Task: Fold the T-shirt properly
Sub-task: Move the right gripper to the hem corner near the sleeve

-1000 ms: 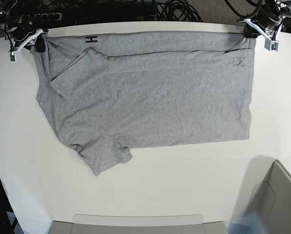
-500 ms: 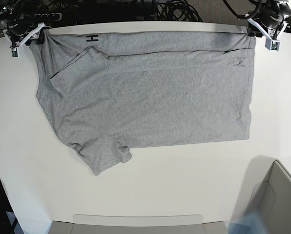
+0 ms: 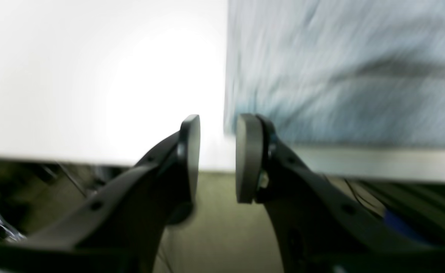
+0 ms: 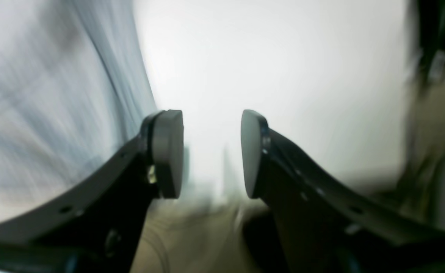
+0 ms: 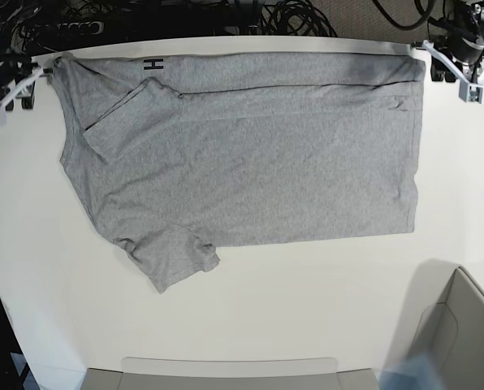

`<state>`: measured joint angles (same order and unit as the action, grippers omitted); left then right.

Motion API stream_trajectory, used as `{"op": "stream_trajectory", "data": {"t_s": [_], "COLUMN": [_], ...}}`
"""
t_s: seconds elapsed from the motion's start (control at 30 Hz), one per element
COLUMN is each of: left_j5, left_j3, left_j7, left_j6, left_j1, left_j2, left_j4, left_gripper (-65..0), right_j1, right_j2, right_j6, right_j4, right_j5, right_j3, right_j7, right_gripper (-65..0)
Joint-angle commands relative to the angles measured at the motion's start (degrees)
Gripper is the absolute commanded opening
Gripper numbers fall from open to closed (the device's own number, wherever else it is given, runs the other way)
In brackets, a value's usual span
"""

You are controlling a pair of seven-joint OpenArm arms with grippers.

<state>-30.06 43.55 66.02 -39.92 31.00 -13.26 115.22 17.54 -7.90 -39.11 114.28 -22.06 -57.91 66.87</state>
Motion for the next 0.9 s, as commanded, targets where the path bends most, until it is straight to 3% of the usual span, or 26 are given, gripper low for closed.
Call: {"op": "stream_trajectory", "data": {"t_s": [0.0,0.07,0.17,0.27,0.33,0.43,0.7,0.87], "left_j5": [-0.75,-0.22,-0.22,-0.22,-0.22,-0.22,-0.22,-0.22], "left_j3": [-0.25,-2.63,-4.74,-5.26,-5.26,-5.26,-5.26,-5.26], "left_j7": [-0.57,0.49,6.73,13.06,13.98,13.98,13.98,13.98], "left_j6": [-0.03,0.05,0.05,0.05,0.05,0.05,0.05,0.05], "left_j1": [-2.21,-6.34,-12.50,-18.39,-20.50,-21.82,-21.55,-21.55], "left_j2": [-0.68,-1.03,-1.03,-0.77,-0.68,-0.68,-0.94,-1.03], "left_j4": [1.04,0.96,0.87,0.87,0.87,0.87,0.52,0.08], "left_gripper": [-47.9,-48.0,-48.0,-48.0,-48.0,-48.0,-48.0,-48.0], "right_j1": [-1.58,-5.01,-11.43,-17.94,-22.86,-29.19,-35.61,-34.73], "right_j2": [-0.76,-1.02,-0.67,1.09,2.32,4.08,4.43,3.64], "right_j6": [-0.89,-0.89,-0.89,1.18,3.11,5.66,12.17,15.68], "right_j4": [1.11,1.02,0.58,-1.97,-6.28,-15.51,-42.76,-49.00], "right_j5": [-0.66,1.10,6.72,12.79,16.57,21.05,27.65,27.12], "right_j3": [3.01,9.69,19.36,28.68,32.46,34.31,34.22,33.95], "right_j7": [-0.89,-0.89,-0.89,-1.33,-1.33,-2.83,-20.59,-22.52], "right_gripper": [-40.0,-41.7,-46.9,-51.7,-53.8,-56.1,-58.0,-58.2]}}
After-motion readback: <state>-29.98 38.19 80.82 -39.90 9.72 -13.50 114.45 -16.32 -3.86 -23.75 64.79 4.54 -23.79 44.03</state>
